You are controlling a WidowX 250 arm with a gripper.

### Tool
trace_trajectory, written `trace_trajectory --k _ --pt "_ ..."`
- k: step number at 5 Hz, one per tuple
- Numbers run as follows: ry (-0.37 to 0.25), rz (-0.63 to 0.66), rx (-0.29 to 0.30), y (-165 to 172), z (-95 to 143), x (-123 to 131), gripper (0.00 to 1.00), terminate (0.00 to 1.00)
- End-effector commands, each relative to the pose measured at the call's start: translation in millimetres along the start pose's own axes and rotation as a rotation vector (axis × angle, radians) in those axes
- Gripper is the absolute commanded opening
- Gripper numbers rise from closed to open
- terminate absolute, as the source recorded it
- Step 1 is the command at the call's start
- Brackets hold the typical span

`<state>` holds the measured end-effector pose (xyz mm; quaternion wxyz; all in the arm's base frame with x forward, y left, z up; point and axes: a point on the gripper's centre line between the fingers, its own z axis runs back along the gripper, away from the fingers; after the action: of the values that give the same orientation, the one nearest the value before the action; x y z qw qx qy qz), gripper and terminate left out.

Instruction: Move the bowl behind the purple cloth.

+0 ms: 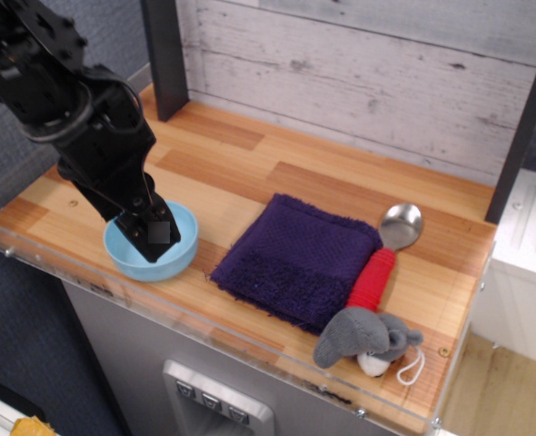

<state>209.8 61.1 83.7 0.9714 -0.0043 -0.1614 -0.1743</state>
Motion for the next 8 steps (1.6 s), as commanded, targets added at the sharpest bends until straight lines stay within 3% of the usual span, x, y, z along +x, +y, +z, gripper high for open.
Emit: trace_trajectory --k 1,3,5,6,8 --pt "0.019 -0.01 0.02 8 -19 7 1.0 0.0" --pt "0.072 -0.025 0.014 5 -43 -2 1.0 0.0" --pt "0.069 -0.049 0.03 8 -54 0 1.0 0.0" --pt "0.05 -0.048 0.049 10 -51 1 0.0 0.0" --pt "0.038 -0.057 0.074 8 -44 -1 0.0 0.0"
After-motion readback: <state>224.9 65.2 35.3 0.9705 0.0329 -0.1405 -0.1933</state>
